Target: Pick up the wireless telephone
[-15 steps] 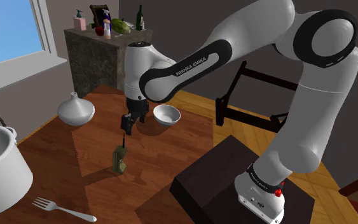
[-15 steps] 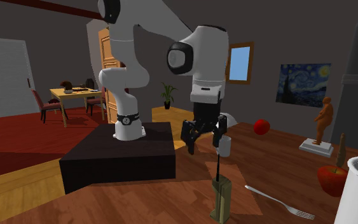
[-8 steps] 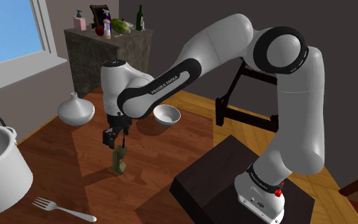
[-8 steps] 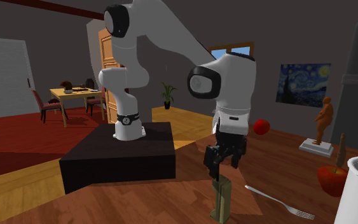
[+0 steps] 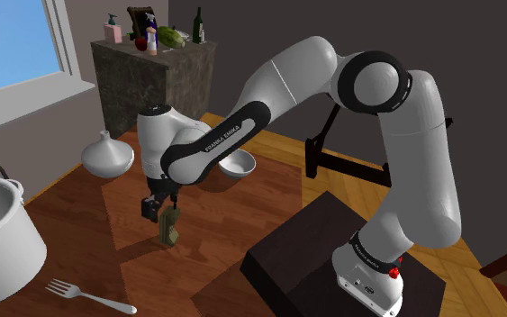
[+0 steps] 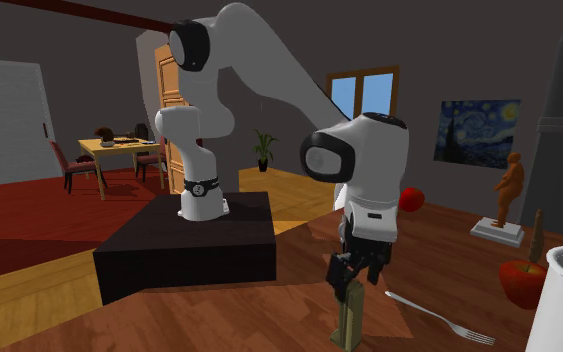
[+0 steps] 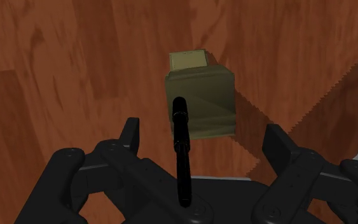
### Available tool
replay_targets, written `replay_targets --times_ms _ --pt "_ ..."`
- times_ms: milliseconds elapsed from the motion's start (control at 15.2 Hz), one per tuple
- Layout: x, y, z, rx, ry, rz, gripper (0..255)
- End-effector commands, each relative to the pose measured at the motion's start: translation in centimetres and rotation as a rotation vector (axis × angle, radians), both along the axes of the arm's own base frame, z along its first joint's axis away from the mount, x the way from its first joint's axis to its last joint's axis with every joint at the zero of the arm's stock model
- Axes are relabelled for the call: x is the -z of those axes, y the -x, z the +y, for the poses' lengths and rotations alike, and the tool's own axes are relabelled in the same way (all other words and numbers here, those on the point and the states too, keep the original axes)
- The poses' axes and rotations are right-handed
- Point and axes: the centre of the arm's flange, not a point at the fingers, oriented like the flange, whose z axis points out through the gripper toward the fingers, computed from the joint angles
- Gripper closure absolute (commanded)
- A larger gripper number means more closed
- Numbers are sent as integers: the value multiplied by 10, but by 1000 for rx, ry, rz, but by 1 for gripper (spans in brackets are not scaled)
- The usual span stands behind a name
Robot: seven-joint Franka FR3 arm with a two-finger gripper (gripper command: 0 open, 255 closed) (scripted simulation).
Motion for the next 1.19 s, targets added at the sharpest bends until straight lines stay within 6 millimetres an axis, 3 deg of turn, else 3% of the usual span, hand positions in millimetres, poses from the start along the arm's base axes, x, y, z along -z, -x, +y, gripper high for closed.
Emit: replay_targets --times_ms 0,66,132,726,1122 --pt "8 0 0 0 0 0 0" --pt "8 0 0 0 0 0 0" --pt "8 -1 0 0 0 0 255" --pt "8 0 0 0 0 0 255" --pt "-23 0 0 0 0 0 255"
